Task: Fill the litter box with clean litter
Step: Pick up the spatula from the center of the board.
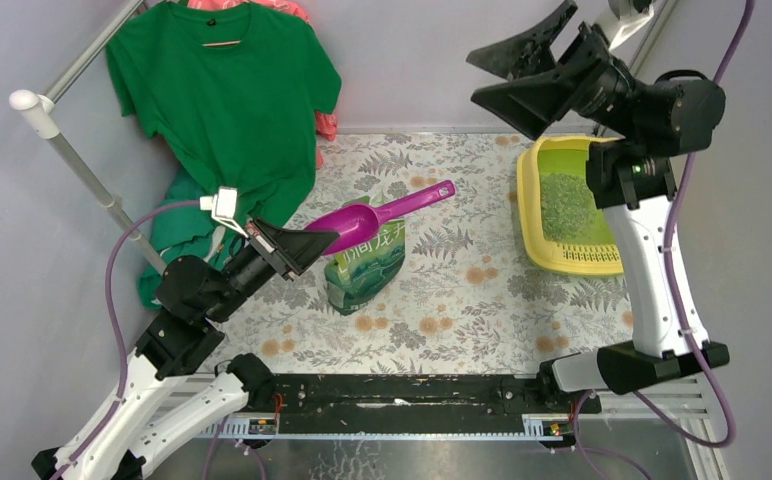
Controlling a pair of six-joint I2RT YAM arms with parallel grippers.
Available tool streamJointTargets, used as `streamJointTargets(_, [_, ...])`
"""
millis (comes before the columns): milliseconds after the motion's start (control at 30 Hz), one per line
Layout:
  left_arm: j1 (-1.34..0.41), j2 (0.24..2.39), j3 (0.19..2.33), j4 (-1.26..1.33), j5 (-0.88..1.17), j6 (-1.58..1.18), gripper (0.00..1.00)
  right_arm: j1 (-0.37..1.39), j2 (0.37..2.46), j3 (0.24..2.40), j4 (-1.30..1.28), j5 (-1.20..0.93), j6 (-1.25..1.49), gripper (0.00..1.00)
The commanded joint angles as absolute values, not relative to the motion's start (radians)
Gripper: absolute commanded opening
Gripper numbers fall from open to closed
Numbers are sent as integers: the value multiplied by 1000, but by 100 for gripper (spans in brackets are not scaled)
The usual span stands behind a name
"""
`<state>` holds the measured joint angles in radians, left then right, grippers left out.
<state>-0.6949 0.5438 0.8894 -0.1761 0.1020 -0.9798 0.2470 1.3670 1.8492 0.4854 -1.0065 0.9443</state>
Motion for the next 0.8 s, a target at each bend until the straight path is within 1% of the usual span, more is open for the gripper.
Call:
streamJointTargets(0, [-696,536,910,-199,59,-943,14,249,1503,1955,496,-988,960,91])
streamJointTargets(67, [-696,531,912,-212,52,-935,14,249,1568,1964,505,-989,961,90])
streamJointTargets(200, [-696,530,933,-248,35,-915,14,249,1708,1957,629,-1010,1049,87])
streamJointTargets(267, [-696,529,941,-259,24,-907,14,244,1736,1937,662,-1016,1079,84])
streamJointTargets(333, [-695,530,945,-265,15,-903,14,244,1716,1884,659,-1018,1073,83])
streamJointTargets(433, [-696,537,938,-255,10,-906,14,242,1636,1833,317,-983,887,82])
streamJointTargets(500, [-696,538,919,-231,14,-918,14,239,1585,1827,4,-921,725,82])
streamJointTargets(533, [-696,538,907,-212,17,-927,14,235,1560,1817,-112,-888,665,82])
streamJointTargets(567, [-696,537,900,-204,18,-933,14,225,1535,1777,-176,-872,638,82])
streamJointTargets(700, [-696,530,886,-195,14,-945,14,164,1402,1557,-172,-889,701,82])
streamJointTargets(767, [-696,527,882,-193,12,-952,14,163,1333,1462,-169,-864,712,87])
